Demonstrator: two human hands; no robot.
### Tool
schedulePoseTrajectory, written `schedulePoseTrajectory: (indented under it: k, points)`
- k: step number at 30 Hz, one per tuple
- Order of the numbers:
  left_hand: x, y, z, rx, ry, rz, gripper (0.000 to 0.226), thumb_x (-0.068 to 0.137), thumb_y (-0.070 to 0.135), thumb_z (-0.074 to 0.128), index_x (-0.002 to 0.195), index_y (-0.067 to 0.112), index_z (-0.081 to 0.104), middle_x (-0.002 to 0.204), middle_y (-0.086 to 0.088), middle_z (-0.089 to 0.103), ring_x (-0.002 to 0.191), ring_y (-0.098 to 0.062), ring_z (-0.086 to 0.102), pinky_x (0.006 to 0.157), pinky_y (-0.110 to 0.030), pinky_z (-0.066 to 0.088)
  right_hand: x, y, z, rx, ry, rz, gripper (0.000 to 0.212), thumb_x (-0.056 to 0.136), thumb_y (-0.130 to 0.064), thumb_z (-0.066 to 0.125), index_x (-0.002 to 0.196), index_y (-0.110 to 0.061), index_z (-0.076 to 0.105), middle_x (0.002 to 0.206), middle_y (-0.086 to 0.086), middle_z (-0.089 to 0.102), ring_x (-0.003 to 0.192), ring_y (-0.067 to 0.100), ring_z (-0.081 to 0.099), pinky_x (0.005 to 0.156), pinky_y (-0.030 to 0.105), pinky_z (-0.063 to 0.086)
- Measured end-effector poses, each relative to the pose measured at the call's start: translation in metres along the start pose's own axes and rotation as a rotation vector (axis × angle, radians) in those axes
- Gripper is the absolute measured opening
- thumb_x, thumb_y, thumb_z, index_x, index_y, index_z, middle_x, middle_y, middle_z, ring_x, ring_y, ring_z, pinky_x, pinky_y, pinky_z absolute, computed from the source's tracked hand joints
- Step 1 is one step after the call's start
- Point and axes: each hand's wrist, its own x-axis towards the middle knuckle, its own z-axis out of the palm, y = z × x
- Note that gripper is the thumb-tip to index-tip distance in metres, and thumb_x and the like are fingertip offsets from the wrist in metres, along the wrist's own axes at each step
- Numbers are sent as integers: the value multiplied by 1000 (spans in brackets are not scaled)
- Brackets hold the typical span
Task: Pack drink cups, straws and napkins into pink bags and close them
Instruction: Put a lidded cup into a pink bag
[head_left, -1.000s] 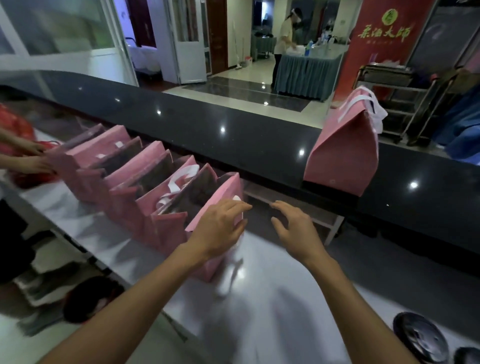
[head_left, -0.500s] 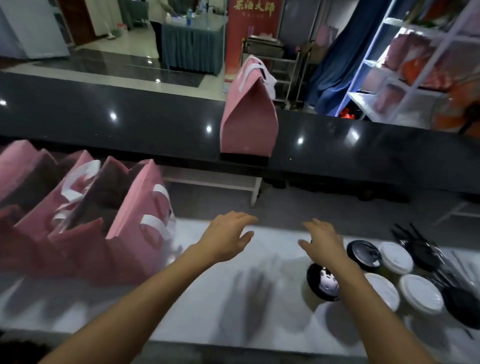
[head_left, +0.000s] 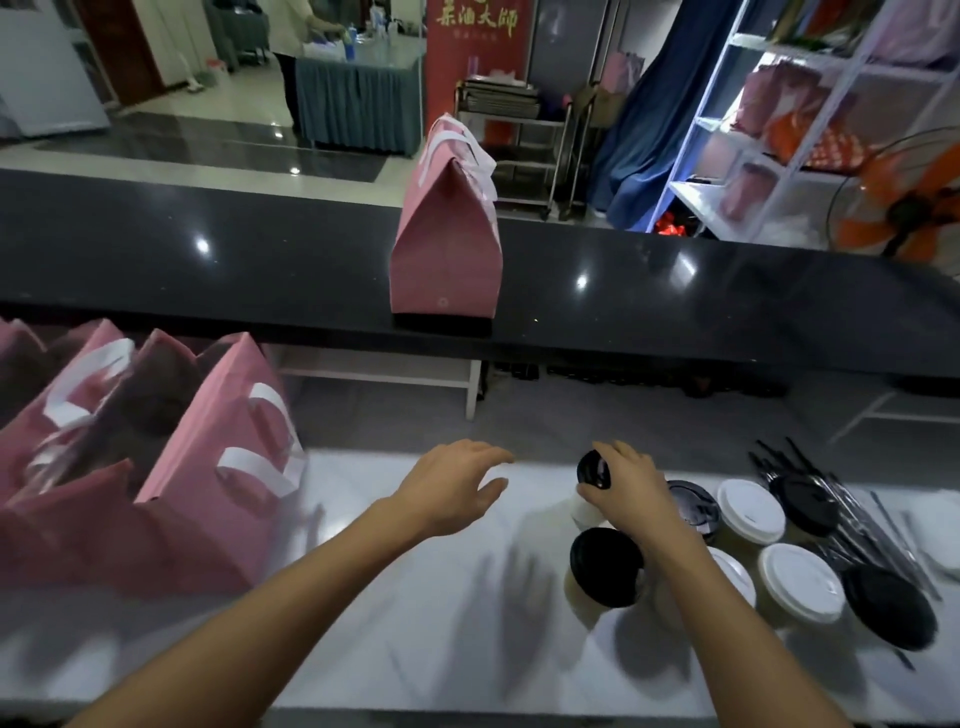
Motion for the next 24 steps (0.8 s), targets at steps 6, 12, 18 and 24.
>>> schedulePoseTrajectory:
  k: [6,12,18,24]
  points:
    - [-9,-16,-32,17,148,-46,37,102,38,52,138,32,56,137,11,60,126,-14,54,101,-35,45,9,-50,-41,163,116,-216,71,92,-46,65,154,-29,35,162,-4,28,145,26,26,116,47,30]
    - [-60,-62,-82,80,439,-155,28,95,20,64,123,19,69,118,-1,71,108,-22,65,92,-42,55,12,-142,-77,398,155,-584,73,87,-40,75,151,-26,43,157,-5,38,144,17,31,119,34,28]
    - [-135,-110,-132,193,673,-282,26,90,1,65,113,8,74,112,-7,73,103,-23,67,92,-40,57,2,-250,-83,562,110,-838,72,83,-45,75,147,-27,47,149,-6,49,138,14,43,115,43,37]
    - [-191,-163,-144,151,573,-499,36,81,9,72,115,20,73,113,1,74,99,-25,68,86,-40,56,-11,-351,-80,634,67,-1011,69,84,-39,78,145,-23,49,144,-8,52,131,7,48,113,34,42]
